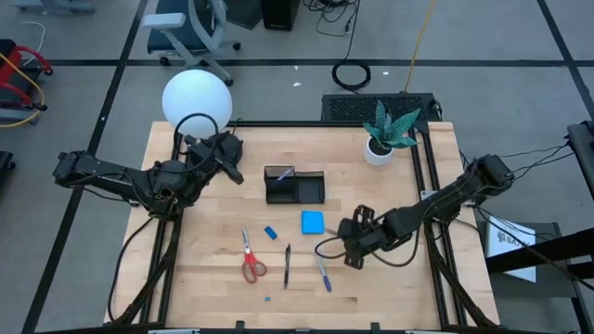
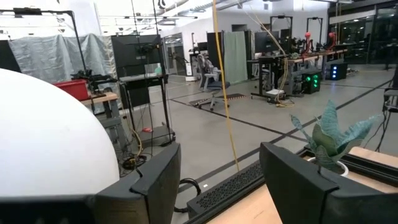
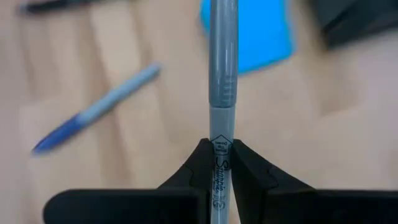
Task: Pick and place office supplies into organizer
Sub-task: Put the gray marker into the black mesh organizer
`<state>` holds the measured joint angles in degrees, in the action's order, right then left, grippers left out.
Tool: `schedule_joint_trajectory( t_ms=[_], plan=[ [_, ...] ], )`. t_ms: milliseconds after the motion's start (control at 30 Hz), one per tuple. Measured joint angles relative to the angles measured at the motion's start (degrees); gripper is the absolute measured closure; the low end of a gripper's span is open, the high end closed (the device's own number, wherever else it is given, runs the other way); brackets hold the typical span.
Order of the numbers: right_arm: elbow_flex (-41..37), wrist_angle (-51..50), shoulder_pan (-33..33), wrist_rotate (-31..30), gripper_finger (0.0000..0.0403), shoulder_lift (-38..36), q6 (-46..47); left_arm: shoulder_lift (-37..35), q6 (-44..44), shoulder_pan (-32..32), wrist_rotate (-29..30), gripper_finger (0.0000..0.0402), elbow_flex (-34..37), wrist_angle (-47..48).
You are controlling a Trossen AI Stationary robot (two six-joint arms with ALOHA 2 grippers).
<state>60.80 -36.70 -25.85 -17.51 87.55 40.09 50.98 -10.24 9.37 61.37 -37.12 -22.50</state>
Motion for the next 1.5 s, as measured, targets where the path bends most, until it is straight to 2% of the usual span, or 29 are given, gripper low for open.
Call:
schedule_joint_trajectory(
  t_ms=[167,467,633,733,1000,1100,1267,1367,1500],
  plan=[
    [0.00,6.99,3.01,-6.43,0.0376,-0.81,-9.07,0.00,0.00,-0.02,-0.01,0.0174,0.00,0.00],
    [-0.79,29.71,11.09,-6.29,0.0376,-0.83,-29.76,0.00,0.00,-0.02,0.01,0.0174,0.00,-0.03],
    [-1.92,39.95,15.96,-1.55,0.0376,-0.83,-37.93,0.00,-0.05,0.00,0.01,0.0174,0.00,-0.01],
    [-1.92,44.16,19.20,3.39,0.0377,-0.84,-40.91,0.02,-0.11,0.00,0.01,0.0174,0.00,-0.03],
    [-1.95,51.95,25.90,13.48,0.0377,-1.58,-42.98,0.02,2.15,-0.01,-0.31,0.0174,0.00,0.07],
    [-1.97,53.16,27.37,16.32,0.0377,-1.92,-43.53,0.00,6.12,-0.02,-4.32,0.0174,0.00,1.32],
    [-1.97,52.69,27.72,17.98,0.0376,-2.16,-45.18,0.07,5.91,-0.02,-19.06,0.0174,0.00,4.46],
    [-1.97,52.29,27.67,18.05,0.0372,-2.21,-45.36,-0.04,6.21,-0.46,-25.93,0.0174,0.00,4.58],
    [-1.97,52.57,27.65,19.48,0.0377,-2.21,-45.48,-0.26,6.06,-0.45,-30.86,0.0174,0.00,6.13]
  ],
)
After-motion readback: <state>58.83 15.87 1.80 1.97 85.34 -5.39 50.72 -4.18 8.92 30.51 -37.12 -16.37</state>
